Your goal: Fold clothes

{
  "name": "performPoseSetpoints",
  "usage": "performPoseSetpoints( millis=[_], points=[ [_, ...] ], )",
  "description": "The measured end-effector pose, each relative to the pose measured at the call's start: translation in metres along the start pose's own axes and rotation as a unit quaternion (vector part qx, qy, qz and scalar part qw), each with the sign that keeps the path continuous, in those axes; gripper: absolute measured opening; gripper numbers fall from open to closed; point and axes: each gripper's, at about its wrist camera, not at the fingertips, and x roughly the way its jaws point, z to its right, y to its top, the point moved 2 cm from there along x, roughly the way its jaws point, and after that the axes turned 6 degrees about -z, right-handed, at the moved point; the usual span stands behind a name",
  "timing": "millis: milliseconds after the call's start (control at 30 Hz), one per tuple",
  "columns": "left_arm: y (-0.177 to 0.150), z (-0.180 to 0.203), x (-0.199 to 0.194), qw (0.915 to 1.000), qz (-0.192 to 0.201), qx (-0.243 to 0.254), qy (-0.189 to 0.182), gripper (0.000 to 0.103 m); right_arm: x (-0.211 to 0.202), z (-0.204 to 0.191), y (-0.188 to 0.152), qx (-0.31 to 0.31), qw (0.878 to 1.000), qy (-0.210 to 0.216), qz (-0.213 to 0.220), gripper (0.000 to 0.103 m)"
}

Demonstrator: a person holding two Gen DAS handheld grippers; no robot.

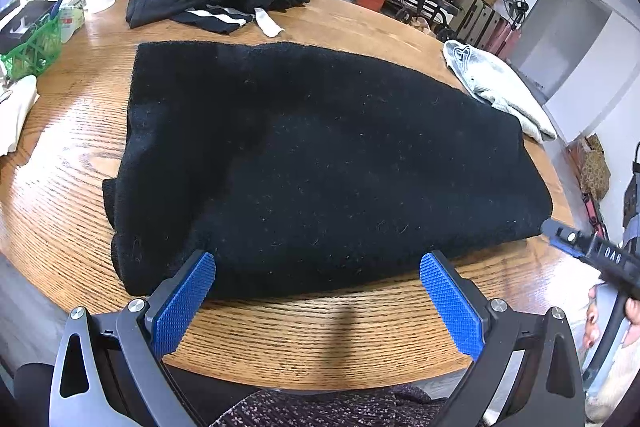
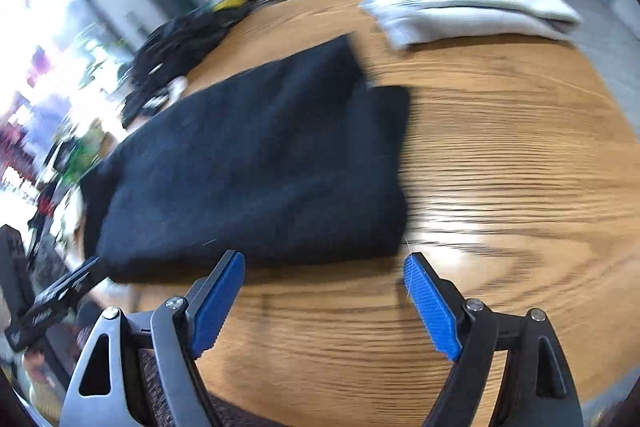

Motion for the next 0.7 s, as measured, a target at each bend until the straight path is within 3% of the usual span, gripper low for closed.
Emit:
performPoseSetpoints(
  millis=[100, 367, 533, 700],
  points=[
    [0.0, 0.001, 0.001, 1.0, -0.001, 0.001, 0.003, 0.102, -0.007, 0.011, 0.0, 0.019, 1.0, -0.006, 0.008, 0.085],
    [-0.001, 0.002, 0.002, 1.0, -0.005, 0.003, 0.008, 0.102, 0.014, -0.03, -0.014, -0.035, 0.993, 0.096, -0.061, 0.085],
    [-0.003, 0.002, 0.003, 0.9999, -0.007, 0.005, 0.01, 0.102, 0.031, -0.046, -0.007, -0.057, 0.992, 0.083, -0.078, 0.085],
    [-0.003, 0.002, 0.004, 0.9999, -0.01, 0.006, 0.011, 0.102, 0.034, -0.03, 0.005, -0.03, 0.995, 0.061, -0.072, 0.085]
  ],
)
